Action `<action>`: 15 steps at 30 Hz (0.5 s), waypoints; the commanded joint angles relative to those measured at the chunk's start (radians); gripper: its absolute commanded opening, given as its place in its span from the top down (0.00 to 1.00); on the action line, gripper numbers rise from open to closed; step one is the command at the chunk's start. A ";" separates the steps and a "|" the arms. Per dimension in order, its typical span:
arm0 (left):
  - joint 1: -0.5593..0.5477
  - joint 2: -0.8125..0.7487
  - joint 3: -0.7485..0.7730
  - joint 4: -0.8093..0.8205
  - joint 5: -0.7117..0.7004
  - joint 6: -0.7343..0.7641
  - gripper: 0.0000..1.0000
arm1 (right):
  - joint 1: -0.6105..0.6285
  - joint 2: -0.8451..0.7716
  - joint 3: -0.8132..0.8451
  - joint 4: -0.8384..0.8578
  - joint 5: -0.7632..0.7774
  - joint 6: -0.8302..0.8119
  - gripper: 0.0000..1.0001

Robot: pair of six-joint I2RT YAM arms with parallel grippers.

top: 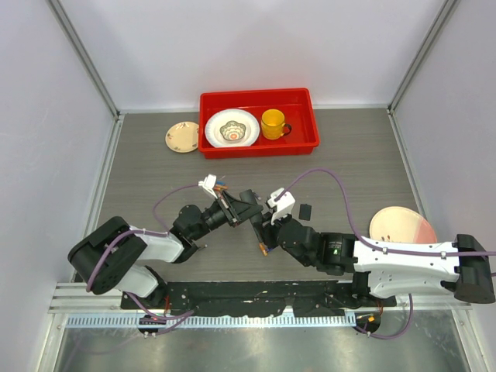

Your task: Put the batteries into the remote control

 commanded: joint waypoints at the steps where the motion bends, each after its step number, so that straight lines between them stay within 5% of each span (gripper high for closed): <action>1: -0.001 -0.042 0.017 0.295 -0.020 -0.010 1.00 | 0.008 0.011 0.039 -0.033 -0.016 0.036 0.81; 15: -0.003 -0.025 0.017 0.295 -0.023 -0.007 1.00 | 0.007 -0.011 0.079 -0.062 0.016 0.051 0.75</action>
